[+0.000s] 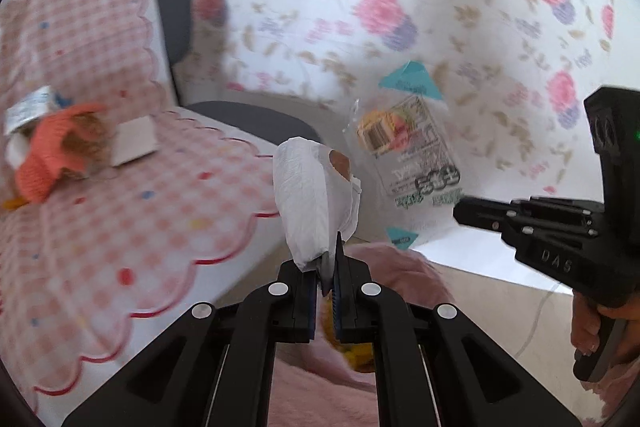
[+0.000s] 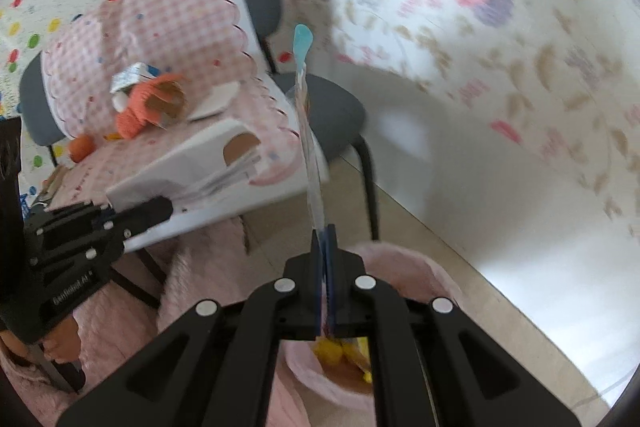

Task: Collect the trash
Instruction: 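Carry the paper bag and wrapper to the pink bin and open both grippers, then move both open grippers back over the chair seat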

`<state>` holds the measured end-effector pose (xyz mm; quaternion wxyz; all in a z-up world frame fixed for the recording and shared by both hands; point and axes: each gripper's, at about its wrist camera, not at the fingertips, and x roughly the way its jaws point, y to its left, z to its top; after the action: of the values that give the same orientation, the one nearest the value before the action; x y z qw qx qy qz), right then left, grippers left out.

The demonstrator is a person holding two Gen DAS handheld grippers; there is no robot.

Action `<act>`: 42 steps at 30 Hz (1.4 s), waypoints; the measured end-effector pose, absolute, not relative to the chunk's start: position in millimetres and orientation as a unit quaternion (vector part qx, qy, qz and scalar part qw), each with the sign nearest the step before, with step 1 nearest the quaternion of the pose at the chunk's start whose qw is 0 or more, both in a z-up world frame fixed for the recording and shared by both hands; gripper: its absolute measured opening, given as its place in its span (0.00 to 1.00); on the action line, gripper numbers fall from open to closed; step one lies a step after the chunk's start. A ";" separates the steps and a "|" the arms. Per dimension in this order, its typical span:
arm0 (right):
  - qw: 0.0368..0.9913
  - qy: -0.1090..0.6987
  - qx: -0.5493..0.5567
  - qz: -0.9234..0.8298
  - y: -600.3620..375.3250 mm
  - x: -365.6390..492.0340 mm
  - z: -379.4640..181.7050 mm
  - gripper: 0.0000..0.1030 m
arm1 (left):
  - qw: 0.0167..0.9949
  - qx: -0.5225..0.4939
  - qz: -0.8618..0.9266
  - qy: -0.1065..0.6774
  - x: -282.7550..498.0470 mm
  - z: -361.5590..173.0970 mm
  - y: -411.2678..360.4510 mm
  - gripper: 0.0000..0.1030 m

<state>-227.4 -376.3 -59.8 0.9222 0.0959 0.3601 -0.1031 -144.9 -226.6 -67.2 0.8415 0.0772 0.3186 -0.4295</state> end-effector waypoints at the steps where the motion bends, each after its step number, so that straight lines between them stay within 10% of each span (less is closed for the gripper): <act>1: 0.920 0.363 0.099 -0.109 -379.8 -232.4 -62.5 0.02 | 0.838 0.079 -0.434 0.321 -147.2 -69.2 -229.9 0.06; 17: 0.879 0.420 0.160 -0.158 -421.9 -259.9 -117.6 0.02 | 0.776 0.136 -0.477 0.390 -158.2 -113.6 -301.0 0.11; 23: 0.870 0.431 0.173 -0.165 -435.8 -252.5 -133.4 0.02 | 0.767 0.145 -0.477 0.403 -152.9 -123.1 -315.0 0.31; 31: 0.856 0.453 0.182 -0.167 -441.1 -243.4 -152.9 0.34 | 0.779 0.129 -0.460 0.406 -143.6 -123.1 -306.7 0.43; 42: 0.896 0.379 0.164 -0.162 -436.8 -245.8 -99.8 0.34 | 0.830 0.108 -0.411 0.360 -135.6 -93.7 -263.2 0.43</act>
<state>-245.8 -436.8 -99.8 0.8963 0.1645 0.3785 -0.1622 -135.6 -263.2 -93.7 0.8304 0.1080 0.3600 -0.4113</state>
